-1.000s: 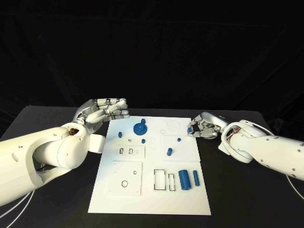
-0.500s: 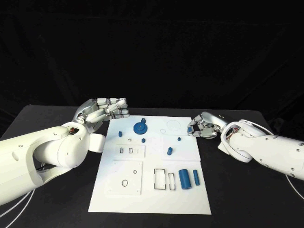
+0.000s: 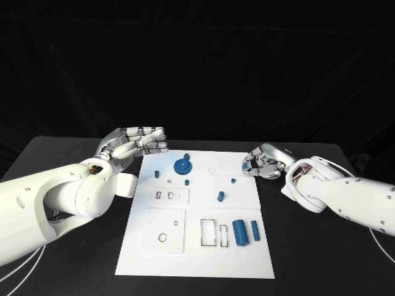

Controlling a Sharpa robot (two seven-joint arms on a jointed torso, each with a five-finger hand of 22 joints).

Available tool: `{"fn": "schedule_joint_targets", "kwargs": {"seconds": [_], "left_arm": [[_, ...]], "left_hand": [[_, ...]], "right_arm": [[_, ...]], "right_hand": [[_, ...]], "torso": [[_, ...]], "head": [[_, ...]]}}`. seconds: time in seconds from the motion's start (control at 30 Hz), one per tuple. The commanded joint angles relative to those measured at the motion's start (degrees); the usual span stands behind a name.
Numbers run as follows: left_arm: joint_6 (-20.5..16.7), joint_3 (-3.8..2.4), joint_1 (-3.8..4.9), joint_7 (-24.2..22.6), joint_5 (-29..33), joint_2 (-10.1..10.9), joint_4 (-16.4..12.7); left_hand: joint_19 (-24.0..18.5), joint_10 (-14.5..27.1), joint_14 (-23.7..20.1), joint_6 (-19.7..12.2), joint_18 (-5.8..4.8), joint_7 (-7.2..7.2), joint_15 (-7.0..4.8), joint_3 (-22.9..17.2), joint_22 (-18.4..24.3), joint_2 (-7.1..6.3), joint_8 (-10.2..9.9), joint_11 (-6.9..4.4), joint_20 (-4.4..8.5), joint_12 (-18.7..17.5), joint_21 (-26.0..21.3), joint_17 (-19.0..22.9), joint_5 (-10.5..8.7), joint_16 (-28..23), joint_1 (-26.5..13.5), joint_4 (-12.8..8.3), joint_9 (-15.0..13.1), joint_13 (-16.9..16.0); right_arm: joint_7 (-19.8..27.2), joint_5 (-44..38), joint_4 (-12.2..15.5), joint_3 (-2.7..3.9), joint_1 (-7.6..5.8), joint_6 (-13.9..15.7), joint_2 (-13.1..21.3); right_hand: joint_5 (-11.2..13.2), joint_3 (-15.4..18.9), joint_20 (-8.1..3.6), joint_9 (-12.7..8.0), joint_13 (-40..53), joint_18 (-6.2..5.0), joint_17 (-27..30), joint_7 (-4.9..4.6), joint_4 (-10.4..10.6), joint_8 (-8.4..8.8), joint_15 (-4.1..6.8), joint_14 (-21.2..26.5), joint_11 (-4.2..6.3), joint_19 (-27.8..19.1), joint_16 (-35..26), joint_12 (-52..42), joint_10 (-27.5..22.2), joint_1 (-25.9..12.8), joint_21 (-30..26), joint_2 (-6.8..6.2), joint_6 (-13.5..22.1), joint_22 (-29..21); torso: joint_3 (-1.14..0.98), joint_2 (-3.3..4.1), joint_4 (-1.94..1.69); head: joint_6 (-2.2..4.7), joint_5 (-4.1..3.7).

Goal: Assemble the parts on the task board

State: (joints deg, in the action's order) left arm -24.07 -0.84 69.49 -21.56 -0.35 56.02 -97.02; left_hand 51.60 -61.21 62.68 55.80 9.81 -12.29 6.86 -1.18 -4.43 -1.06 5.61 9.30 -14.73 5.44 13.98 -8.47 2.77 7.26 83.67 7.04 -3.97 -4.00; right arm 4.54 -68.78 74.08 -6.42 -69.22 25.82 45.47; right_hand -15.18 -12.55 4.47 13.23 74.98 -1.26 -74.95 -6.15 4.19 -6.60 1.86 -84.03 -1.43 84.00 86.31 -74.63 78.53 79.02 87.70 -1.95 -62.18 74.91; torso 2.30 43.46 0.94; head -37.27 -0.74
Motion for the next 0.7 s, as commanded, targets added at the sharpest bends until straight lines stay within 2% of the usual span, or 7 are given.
{"fn": "schedule_joint_targets", "kwargs": {"seconds": [0.03, 0.2, 0.27, 0.43, 0.53, 0.7], "left_arm": [[1.0, -0.04, 0.07, -0.3, -0.2, -0.1, 0.0], [1.0, -0.04, 0.06, -0.2, -0.2, -0.3, 0.1], [1.1, -0.04, 0.06, -0.2, -0.2, -0.3, 0.2], [1.1, -0.04, 0.06, -0.1, -0.2, -0.6, 0.3], [1.2, -0.03, 0.06, 0.0, -0.2, -0.8, 0.4], [1.2, -0.03, 0.06, 0.0, -0.2, -1.1, 0.6]], "left_hand": [[0.1, 0.0, -0.1, 0.0, 0.79, -0.19, 0.31, 0.0, 0.1, 0.34, -0.3, 0.18, -0.27, -0.4, -0.4, -0.1, 0.17, -0.3, 0.1, -0.3, 0.0, 0.0], [0.1, 0.0, 0.0, 0.0, 0.79, -0.23, 0.31, 0.1, 0.1, 0.4, -0.4, 0.2, -0.27, -0.5, -0.4, -0.1, 0.17, -0.4, 0.1, -0.4, 0.0, 0.0], [0.1, 0.0, 0.0, 0.0, 0.79, -0.23, 0.31, 0.1, 0.1, 0.4, -0.4, 0.2, -0.27, -0.5, -0.4, -0.1, 0.17, -0.4, 0.1, -0.4, 0.0, 0.0], [0.1, 0.0, 0.0, 0.0, 0.79, -0.23, 0.31, 0.1, 0.1, 0.4, -0.4, 0.2, -0.27, -0.5, -0.4, -0.1, 0.17, -0.4, 0.1, -0.4, 0.0, 0.0], [0.1, 0.0, 0.0, 0.0, 0.79, -0.23, 0.31, 0.1, 0.1, 0.4, -0.4, 0.2, -0.27, -0.5, -0.4, -0.1, 0.17, -0.4, 0.1, -0.4, 0.0, 0.0], [0.1, 0.0, 0.0, 0.0, 0.79, -0.23, 0.31, 0.1, 0.1, 0.4, -0.4, 0.2, -0.27, -0.5, -0.4, -0.1, 0.17, -0.4, 0.1, -0.4, 0.0, 0.0]], "right_arm": [[-3.9, -0.2, 2.8, 0.18, -0.7, 2.7, 0.4], [-8.6, -3.2, 8.7, 0.28, -1.96, 2.6, 0.3], [-9.7, -4.1, 10.0, 0.29, -2.13, 2.5, -0.1], [-13.6, -7.8, 14.1, 0.27, -2.4, 1.2, -2.7], [-15.6, -10.0, 15.7, 0.2, -2.21, 0.1, -4.5], [-17.7, -13.1, 16.3, -0.1, -1.5, -1.4, -7.8]], "right_hand": [[-1.0, -1.0, -0.36, 0.3, -0.1, 0.62, -8.0, -0.04, -0.2, -0.09, 0.43, -4.4, -0.11, 4.4, 0.3, 0.1, 0.2, 0.2, 0.3, 1.05, -0.2, 13.3], [-1.4, -1.3, -0.35, 0.3, -0.1, 0.65, -8.1, -0.15, -0.1, -0.01, 0.38, -4.4, -0.2, 4.4, 0.3, 0.1, 0.2, -0.1, 0.4, 1.15, 0.0, 13.4], [-1.5, -1.3, -0.35, 0.3, 0.0, 0.67, -8.1, -0.16, 0.0, -0.01, 0.37, -4.4, -0.22, 4.5, 0.3, 0.0, 0.3, -0.3, 0.5, 1.13, 0.1, 13.5], [-1.6, -1.4, -0.33, 0.4, 0.0, 0.69, -8.1, -0.17, 0.1, -0.04, 0.34, -4.4, -0.24, 4.5, 0.3, 0.0, 0.3, -0.7, 0.5, 1.0, 0.0, 13.6], [-1.6, -1.4, -0.31, 0.4, 0.0, 0.69, -8.0, -0.16, 0.3, -0.07, 0.32, -4.4, -0.25, 4.5, 0.2, 0.0, 0.3, -1.3, 0.5, 0.76, 0.0, 13.5], [-1.6, -1.3, -0.3, 0.5, 0.1, 0.67, -7.9, -0.16, 0.5, -0.07, 0.32, -4.4, -0.25, 4.5, 0.2, 0.0, 0.4, -1.8, 0.4, 0.44, 0.1, 13.5]], "torso": [[0.09, -0.09, 0.02], [0.16, -0.21, -0.04], [0.19, -0.27, -0.09], [0.3, -0.5, -0.37], [0.41, -0.57, -0.58], [0.46, -0.61, -0.52]], "head": [[0.1, 0.12], [-0.09, 0.46], [-0.22, 0.56], [-0.58, 1.44], [-0.87, 1.83], [-1.25, 2.36]]}}
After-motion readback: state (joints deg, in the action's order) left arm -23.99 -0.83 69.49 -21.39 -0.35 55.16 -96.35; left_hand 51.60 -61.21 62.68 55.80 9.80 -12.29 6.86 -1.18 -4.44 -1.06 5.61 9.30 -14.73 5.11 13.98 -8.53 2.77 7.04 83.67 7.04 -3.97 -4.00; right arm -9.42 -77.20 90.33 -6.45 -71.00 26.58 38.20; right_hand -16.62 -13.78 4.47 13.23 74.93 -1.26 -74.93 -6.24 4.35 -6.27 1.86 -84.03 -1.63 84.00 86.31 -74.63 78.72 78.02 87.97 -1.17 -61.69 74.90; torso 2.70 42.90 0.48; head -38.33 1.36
